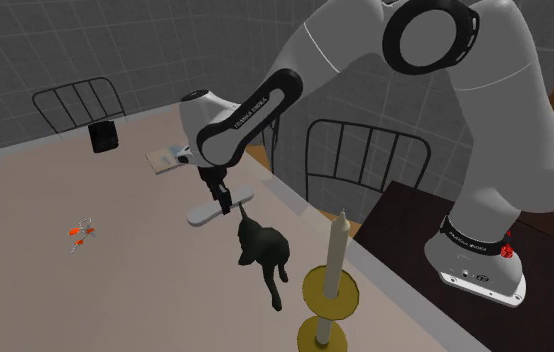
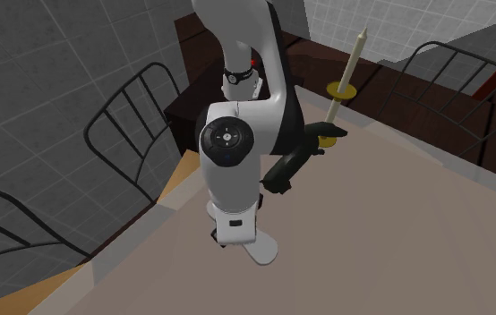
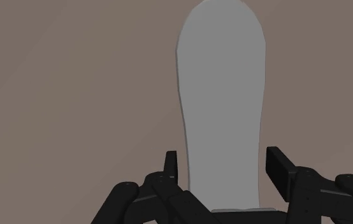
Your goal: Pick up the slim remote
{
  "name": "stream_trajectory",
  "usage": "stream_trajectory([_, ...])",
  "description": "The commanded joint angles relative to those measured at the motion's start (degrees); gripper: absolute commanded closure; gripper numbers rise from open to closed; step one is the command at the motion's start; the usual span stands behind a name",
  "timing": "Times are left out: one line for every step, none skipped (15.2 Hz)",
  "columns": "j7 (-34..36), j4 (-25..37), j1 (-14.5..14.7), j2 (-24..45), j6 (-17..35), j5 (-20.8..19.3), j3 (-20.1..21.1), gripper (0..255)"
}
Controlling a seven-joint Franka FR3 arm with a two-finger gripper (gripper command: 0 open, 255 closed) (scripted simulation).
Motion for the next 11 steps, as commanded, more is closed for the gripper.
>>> stream_trajectory([0.07,0.23,0.05,-0.85,-1.07,0.10,0.11,255])
stream_trajectory([0.05,0.34,0.02,-1.30,-1.62,0.16,0.15,255])
stream_trajectory([0.02,0.45,-0.01,-1.74,-2.18,0.22,0.19,255])
stream_trajectory([0.00,0.61,-0.03,-2.16,-2.75,0.27,0.22,255])
stream_trajectory([-0.03,0.75,-0.06,-2.59,-3.32,0.33,0.26,255])
stream_trajectory([-0.05,0.91,-0.08,-3.00,-3.89,0.38,0.30,255])
stream_trajectory([-0.07,1.08,-0.10,-3.41,-4.47,0.44,0.33,255])
stream_trajectory([-0.10,1.26,-0.12,-3.81,-5.05,0.50,0.37,255])
stream_trajectory([-0.12,1.46,-0.14,-4.20,-5.64,0.55,0.40,255])
stream_trajectory([-0.12,1.48,-0.15,-4.27,-5.73,0.56,0.41,255])
stream_trajectory([-0.12,1.49,-0.15,-4.27,-5.73,0.56,0.40,255])
